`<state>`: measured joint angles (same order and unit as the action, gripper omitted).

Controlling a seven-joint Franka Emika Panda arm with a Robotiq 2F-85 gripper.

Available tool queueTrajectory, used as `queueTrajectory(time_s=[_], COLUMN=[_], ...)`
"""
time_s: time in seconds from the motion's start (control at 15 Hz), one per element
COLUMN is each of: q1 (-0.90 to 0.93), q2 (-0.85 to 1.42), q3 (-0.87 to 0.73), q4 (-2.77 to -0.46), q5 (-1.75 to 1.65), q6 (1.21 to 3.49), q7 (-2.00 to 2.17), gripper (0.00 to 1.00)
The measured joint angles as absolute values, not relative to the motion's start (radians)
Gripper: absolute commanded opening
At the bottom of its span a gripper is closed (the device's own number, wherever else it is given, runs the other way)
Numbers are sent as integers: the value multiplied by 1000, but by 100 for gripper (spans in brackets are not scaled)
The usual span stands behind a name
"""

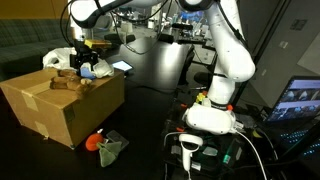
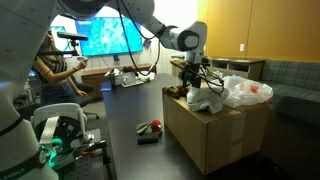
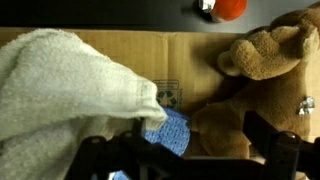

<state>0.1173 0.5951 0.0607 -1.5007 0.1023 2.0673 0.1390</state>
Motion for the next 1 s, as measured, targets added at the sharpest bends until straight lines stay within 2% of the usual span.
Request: queueTrajectory(time_s=[1.0], q1=[178], q2=[656], q3=[51], q4=[-1389], q5=[48], q6=[1988], q7=[204], gripper=[100])
